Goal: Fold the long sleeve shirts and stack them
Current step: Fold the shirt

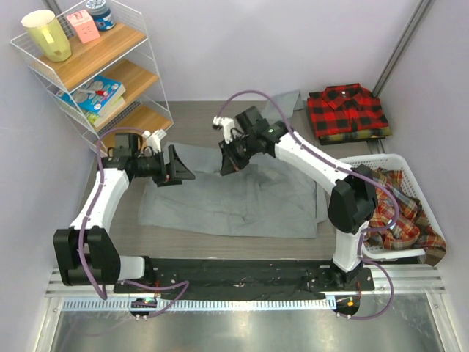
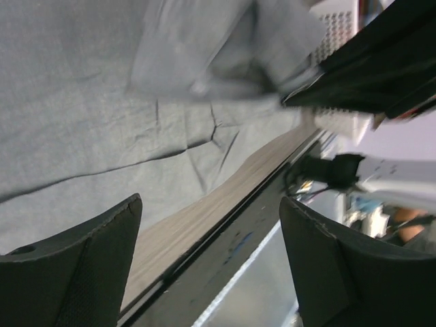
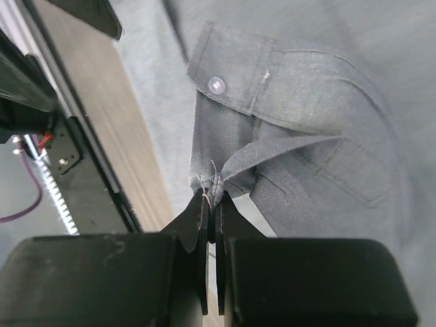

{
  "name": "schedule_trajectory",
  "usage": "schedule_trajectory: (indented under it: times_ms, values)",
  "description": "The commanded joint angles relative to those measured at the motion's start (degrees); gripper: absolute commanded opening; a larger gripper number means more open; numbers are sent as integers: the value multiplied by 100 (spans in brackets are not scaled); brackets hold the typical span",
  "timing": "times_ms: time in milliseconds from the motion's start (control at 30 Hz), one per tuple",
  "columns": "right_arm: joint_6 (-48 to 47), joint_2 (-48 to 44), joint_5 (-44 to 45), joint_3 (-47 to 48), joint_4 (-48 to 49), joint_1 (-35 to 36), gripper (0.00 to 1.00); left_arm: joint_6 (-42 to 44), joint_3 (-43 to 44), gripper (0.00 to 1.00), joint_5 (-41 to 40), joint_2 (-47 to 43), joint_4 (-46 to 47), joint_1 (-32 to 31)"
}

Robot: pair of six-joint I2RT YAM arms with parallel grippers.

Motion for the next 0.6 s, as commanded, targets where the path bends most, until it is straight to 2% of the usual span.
schedule_trajectory:
  times_ms: [0,100,200,333,567]
  values:
    - [676,-166,-121,-546,1219,342,1,-1455,-514,86,279,-242,843,166]
    - [686,-61,151,-547,1387,623,1,-2055,-989,93,42,-330,1424,315]
    - [721,-8,345,-503,1536,738,1,-2680,-1254,94,-3,-277,1724,403]
    - [773,62,478,-441,1651,782,1,-3364,-1439,93,-170,-181,1830,430]
    - [747,124,477,-441,1651,913,1,-3867,-1712,85,-108,74,2252,430]
